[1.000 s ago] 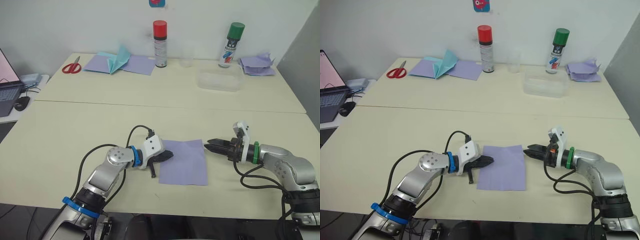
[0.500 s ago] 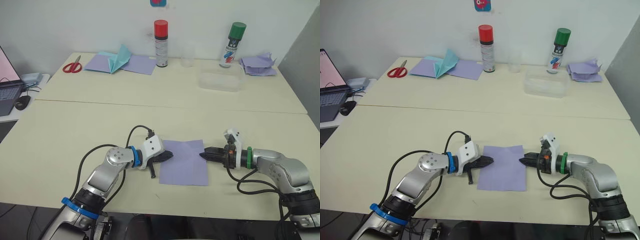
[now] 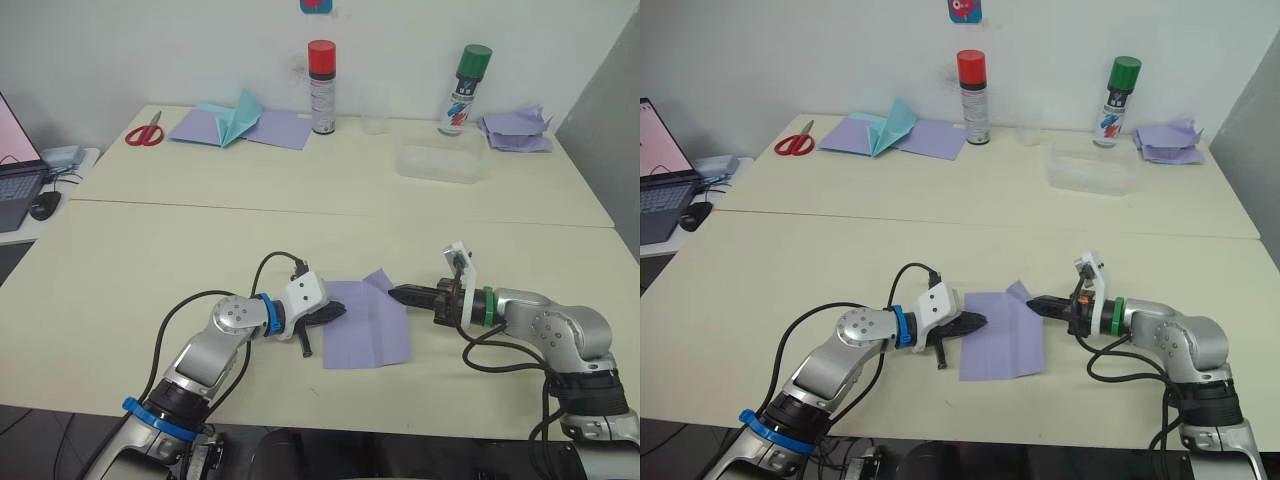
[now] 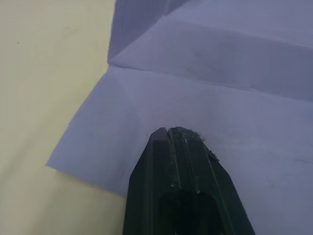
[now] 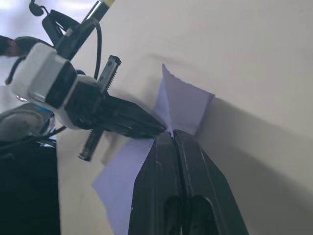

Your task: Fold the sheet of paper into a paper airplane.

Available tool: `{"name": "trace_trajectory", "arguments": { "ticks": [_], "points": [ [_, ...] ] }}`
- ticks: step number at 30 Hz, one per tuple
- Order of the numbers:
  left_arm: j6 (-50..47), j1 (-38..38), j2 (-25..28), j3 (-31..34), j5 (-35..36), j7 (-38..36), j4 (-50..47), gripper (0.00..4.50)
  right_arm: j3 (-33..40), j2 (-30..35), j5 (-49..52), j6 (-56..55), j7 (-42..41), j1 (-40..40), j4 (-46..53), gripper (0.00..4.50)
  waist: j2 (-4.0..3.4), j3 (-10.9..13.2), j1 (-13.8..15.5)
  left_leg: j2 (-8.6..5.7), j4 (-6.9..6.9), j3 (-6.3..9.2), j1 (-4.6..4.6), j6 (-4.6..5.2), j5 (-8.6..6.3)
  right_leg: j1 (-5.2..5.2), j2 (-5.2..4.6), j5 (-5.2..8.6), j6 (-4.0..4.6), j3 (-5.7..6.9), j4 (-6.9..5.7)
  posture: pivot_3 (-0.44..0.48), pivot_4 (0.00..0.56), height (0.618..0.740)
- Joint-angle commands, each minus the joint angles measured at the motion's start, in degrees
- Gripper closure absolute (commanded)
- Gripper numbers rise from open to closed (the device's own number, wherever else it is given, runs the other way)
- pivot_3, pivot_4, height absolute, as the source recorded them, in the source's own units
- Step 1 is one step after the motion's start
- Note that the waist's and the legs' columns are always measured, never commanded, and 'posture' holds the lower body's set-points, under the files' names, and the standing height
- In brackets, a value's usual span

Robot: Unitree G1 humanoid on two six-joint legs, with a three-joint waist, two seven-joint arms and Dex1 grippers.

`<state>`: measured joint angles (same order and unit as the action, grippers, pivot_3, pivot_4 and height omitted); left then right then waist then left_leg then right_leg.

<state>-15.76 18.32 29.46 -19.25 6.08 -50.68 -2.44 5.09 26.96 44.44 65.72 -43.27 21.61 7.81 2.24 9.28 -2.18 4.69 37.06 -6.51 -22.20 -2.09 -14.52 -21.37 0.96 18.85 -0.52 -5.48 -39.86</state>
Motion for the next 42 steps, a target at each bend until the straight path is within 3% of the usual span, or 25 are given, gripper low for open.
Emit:
{"name": "trace_trajectory", "arguments": {
  "ticks": [1, 16, 22, 25, 31, 38, 40, 42],
  "points": [
    [-0.8, -1.2, 0.6, -1.6, -2.8, 0.0, 2.6, 4.5, 2.0, -2.3, 3.1, 4.2, 4.2, 1.8, 1.6, 4.49, -0.01, 0.0, 0.0, 0.0, 0.0, 0.0, -0.01, 0.0, 0.0, 0.0, 0.0, 0.0, 0.0, 0.0, 0.0, 0.0, 0.15, 0.74],
    [0.2, -0.9, 0.6, -1.7, -3.2, -0.4, 3.8, 4.5, 6.1, -15.0, 6.1, 10.8, 18.5, 3.7, 0.0, 4.49, -0.03, 0.0, -0.3, -0.04, -0.02, 0.13, -0.2, 0.06, 0.02, -0.06, 0.0, 0.0, -0.01, 0.04, 0.03, 0.0, 0.15, 0.74],
    [0.3, -0.8, 0.8, -1.7, -3.3, -0.6, 4.0, 4.5, 3.8, -15.0, 4.4, 8.8, 18.8, 2.7, 0.4, 4.49, -0.04, 0.0, -0.6, -0.05, -0.02, 0.17, -0.28, 0.07, 0.03, -0.1, 0.0, 0.0, -0.01, 0.05, 0.04, 0.0, 0.15, 0.74],
    [0.4, -0.9, 1.0, -1.6, -3.4, -0.7, 4.0, 4.5, 4.8, -14.6, 5.9, 8.9, 17.8, 2.7, 1.0, 3.92, -0.04, 0.0, -0.6, -0.06, -0.02, 0.19, -0.37, 0.09, 0.04, -0.15, 0.0, 0.01, -0.01, 0.07, 0.07, 0.0, 0.15, 0.74],
    [0.4, -0.8, 0.7, -1.9, -3.5, -0.7, 4.1, 4.5, 7.4, -12.9, 10.0, 11.0, 16.5, 3.9, 2.0, 1.79, -0.04, 0.0, -0.6, -0.06, -0.02, 0.23, -0.44, 0.11, 0.05, -0.16, 0.0, 0.01, -0.01, 0.09, 0.13, 0.0, 0.15, 0.74],
    [0.7, -0.7, 0.8, -1.9, -3.6, -1.0, 4.4, 4.5, 15.4, -8.7, 17.9, 12.8, 14.3, 7.9, -2.5, 1.79, -0.05, 0.0, -0.7, -0.05, -0.04, 0.25, -0.55, 0.2, 0.08, -0.13, 0.0, 0.0, -0.01, 0.12, 0.39, 0.0, 0.15, 0.74],
    [0.7, -0.6, 0.9, -2.0, -3.6, -1.0, 4.5, 4.5, 13.6, -6.2, 15.4, 10.1, 12.4, 7.2, -2.8, 1.79, -0.07, 0.0, -0.7, -0.05, -0.06, 0.26, -0.56, 0.27, 0.04, -0.11, 0.0, 0.0, -0.01, 0.15, 0.44, 0.0, 0.15, 0.74],
    [0.8, -0.6, 1.1, -2.0, -3.6, -1.2, 4.6, 4.5, 6.0, -0.5, 6.4, 0.9, 6.4, 4.4, -2.8, 1.95, -0.15, -0.1, -0.7, -0.08, -0.06, 0.28, -0.62, 0.3, 0.03, -0.12, 0.0, 0.01, -0.01, 0.13, 0.5, 0.0, 0.15, 0.74]
  ]
}}
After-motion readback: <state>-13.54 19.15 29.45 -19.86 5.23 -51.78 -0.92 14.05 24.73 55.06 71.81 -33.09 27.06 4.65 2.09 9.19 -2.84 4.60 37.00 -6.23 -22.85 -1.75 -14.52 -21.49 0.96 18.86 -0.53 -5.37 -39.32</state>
